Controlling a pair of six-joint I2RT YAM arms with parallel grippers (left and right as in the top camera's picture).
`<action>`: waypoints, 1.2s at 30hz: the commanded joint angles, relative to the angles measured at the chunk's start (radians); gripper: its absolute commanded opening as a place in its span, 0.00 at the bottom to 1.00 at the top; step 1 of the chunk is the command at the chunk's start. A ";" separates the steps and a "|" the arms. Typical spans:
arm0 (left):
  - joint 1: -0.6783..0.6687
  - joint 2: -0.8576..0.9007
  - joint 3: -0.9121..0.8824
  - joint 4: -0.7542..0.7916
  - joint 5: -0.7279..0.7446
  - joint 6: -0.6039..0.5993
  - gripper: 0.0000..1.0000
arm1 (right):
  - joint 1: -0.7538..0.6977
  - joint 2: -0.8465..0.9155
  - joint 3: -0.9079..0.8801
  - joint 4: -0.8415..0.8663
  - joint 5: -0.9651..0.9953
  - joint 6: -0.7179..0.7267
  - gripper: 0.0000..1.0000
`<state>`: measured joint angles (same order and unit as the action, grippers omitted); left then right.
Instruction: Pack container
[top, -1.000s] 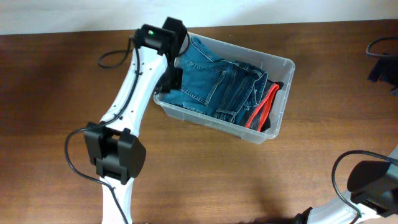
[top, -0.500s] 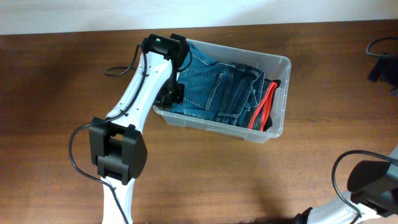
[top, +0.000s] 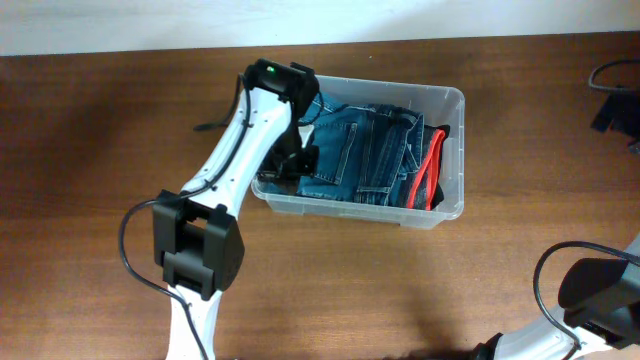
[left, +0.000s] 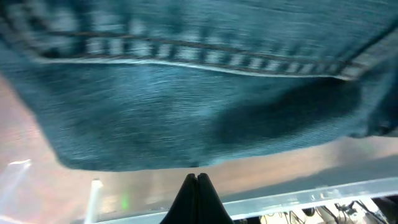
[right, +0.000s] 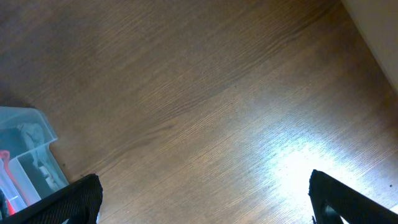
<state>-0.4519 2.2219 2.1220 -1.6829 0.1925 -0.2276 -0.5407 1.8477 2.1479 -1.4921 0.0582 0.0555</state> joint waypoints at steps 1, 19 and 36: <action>-0.019 -0.014 -0.008 -0.006 0.055 0.017 0.01 | -0.003 0.001 -0.005 0.000 -0.002 0.004 0.98; -0.139 -0.019 -0.029 -0.006 0.056 0.018 0.00 | -0.003 0.001 -0.005 0.000 -0.002 0.004 0.98; 0.007 -0.183 0.141 0.066 -0.001 0.018 0.01 | -0.003 0.001 -0.005 0.000 -0.002 0.004 0.99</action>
<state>-0.5125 2.1811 2.1487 -1.6314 0.2161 -0.2249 -0.5407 1.8477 2.1479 -1.4921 0.0582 0.0555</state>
